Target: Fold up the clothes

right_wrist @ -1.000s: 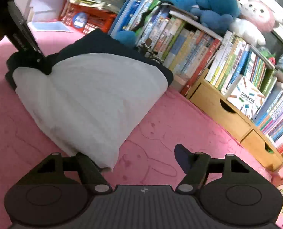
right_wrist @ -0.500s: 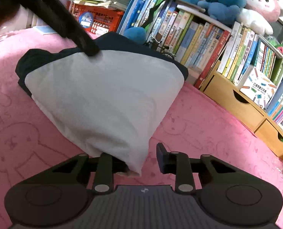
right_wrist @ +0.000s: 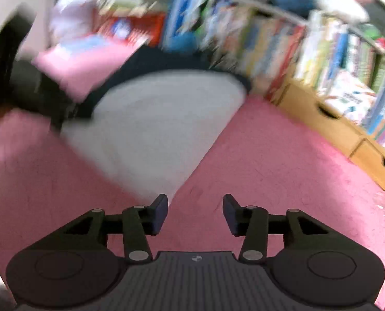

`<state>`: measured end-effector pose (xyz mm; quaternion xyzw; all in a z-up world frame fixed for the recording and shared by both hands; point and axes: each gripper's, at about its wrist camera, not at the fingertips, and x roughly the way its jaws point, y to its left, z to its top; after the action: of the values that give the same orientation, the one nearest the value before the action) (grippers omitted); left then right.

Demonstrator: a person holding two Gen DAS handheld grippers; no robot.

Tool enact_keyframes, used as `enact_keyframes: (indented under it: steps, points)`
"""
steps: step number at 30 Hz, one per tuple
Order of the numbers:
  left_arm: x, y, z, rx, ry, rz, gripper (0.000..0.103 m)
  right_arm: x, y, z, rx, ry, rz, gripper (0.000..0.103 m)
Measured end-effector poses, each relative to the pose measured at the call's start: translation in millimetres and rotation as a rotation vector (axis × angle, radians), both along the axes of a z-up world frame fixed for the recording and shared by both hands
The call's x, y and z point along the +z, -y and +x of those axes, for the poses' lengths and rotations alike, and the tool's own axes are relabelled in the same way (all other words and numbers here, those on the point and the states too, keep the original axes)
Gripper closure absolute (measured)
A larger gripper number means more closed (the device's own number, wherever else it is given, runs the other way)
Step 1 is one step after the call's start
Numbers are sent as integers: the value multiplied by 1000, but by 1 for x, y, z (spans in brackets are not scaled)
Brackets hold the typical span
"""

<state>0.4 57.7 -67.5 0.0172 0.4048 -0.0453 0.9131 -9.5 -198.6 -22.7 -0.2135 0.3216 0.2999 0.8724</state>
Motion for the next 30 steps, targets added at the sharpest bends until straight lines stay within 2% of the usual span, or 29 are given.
enact_keyframes:
  steps: [2, 4, 5, 7, 8, 9, 13, 16, 19, 22, 23, 24, 25, 26, 27, 28, 29, 30]
  points:
    - [-1, -4, -2, 5, 11, -31, 85, 13, -22, 24, 21, -3, 68, 46]
    - [-2, -8, -3, 9, 16, -60, 85, 25, -44, 48, 43, -6, 136, 45]
    - [-3, -10, -3, 12, 17, -81, 85, 23, -68, 65, 83, -25, 154, 46]
    - [-6, -16, -3, 15, 24, -120, 85, 10, -114, 97, 139, -91, 164, 64]
    - [-6, -18, -6, 14, 32, -136, 85, 0, -139, 114, 155, -138, 156, 81]
    - [-7, -21, -7, 13, 40, -151, 85, -12, -167, 133, 160, -186, 139, 85]
    - [-11, -29, -14, 32, 68, -207, 85, -32, -233, 169, 220, -227, 104, 85]
    - [-12, -32, -16, 46, 80, -234, 85, -46, -271, 185, 283, -263, 78, 91]
    - [-14, -36, -17, 51, 90, -255, 85, -51, -285, 188, 296, -212, 88, 93]
    - [-16, -44, -18, 55, 93, -305, 85, -56, -286, 219, 217, -318, 186, 93]
    - [-18, -48, -17, 58, 90, -329, 85, -56, -288, 229, 173, -351, 191, 91]
    - [-19, -51, -17, 59, 89, -349, 85, -50, -287, 233, 137, -359, 181, 83]
    - [-19, -53, -18, 60, 91, -361, 86, -44, -287, 238, 101, -367, 171, 80]
    - [-20, -54, -19, 61, 92, -373, 86, -32, -273, 235, 98, -346, 208, 71]
    - [-21, -56, -20, 62, 93, -385, 87, -19, -260, 231, 95, -326, 245, 53]
    - [-21, -57, -20, 62, 95, -398, 87, -11, -242, 224, 80, -310, 278, 46]
    - [-22, -59, -21, 63, 96, -410, 87, -3, -224, 217, 66, -295, 310, 45]
    - [-22, -60, -22, 62, 97, -419, 87, -2, -206, 210, 59, -292, 298, 48]
